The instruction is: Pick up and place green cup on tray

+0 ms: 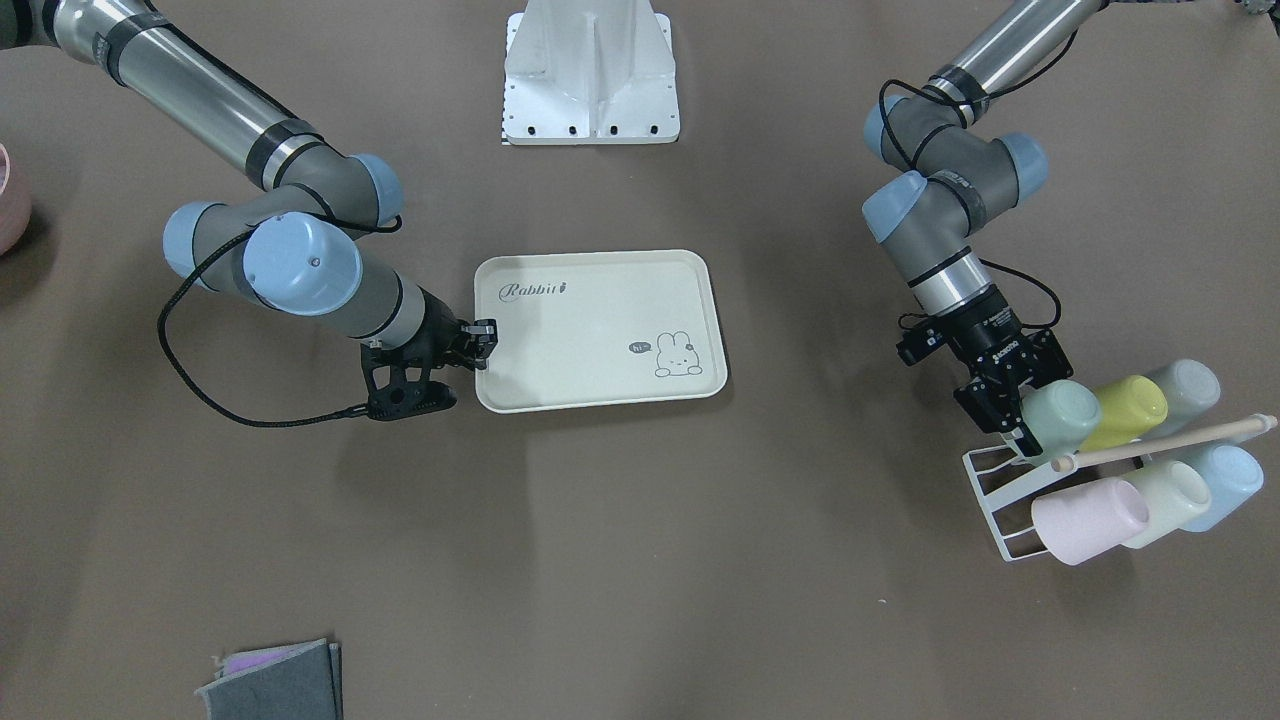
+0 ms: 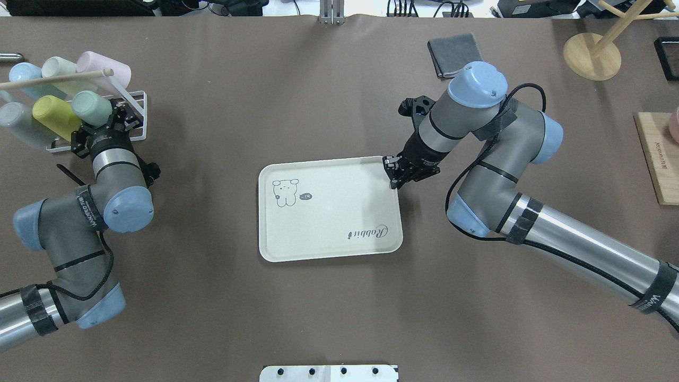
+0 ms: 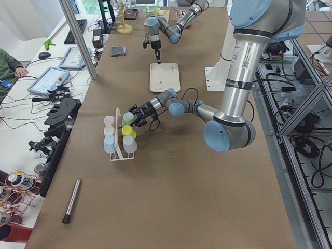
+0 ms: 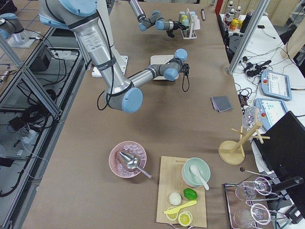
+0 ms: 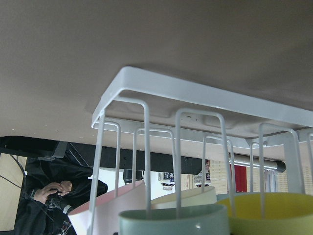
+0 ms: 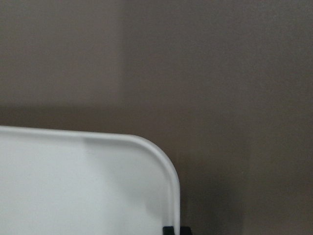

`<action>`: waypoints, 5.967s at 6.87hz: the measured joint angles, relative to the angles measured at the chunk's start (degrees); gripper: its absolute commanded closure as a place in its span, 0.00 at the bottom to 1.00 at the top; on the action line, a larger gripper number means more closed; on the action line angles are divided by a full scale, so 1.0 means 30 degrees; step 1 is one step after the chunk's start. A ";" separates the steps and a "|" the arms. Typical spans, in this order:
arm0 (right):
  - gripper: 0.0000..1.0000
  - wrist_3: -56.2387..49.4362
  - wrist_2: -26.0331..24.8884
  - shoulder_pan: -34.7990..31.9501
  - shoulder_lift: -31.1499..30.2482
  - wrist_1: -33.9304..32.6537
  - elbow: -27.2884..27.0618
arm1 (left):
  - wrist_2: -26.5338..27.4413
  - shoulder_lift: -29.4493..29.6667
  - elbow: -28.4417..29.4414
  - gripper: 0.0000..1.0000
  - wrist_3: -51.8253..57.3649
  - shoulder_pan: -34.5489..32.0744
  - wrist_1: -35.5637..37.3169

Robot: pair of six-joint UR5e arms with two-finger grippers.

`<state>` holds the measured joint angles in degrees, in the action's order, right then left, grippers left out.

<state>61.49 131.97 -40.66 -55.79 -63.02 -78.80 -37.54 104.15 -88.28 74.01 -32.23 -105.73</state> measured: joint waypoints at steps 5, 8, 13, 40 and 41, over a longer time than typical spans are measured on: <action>0.08 0.0155 -0.0173 -0.0488 -0.0238 -0.0091 -0.0203 | -0.0005 -0.0089 -0.0669 0.42 0.1267 -0.0148 -0.0746; 0.00 -0.1167 -0.0085 -0.3351 -0.2384 -0.0365 -0.1767 | 0.0022 -0.0626 -0.1121 0.42 0.2388 -0.0227 -0.2009; 0.00 -1.5103 -0.0186 -1.0363 -0.6670 -0.5682 -0.2963 | 0.0306 -0.1382 -0.2394 0.42 0.3279 -0.0505 -0.2082; 0.00 -2.1942 -0.0790 -1.7021 -1.0369 -1.0478 -0.3324 | -0.5715 -0.0878 -0.6782 1.00 -2.7822 0.2000 -1.4085; 0.00 -2.1942 -0.0782 -1.7012 -1.0431 -1.0423 -0.3337 | -0.4047 -0.1252 -0.6854 1.00 -2.9197 0.3129 -1.4195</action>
<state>-4.34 129.62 -91.70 -87.08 -94.28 -88.81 -49.68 100.39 -108.84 -13.58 -22.84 -148.31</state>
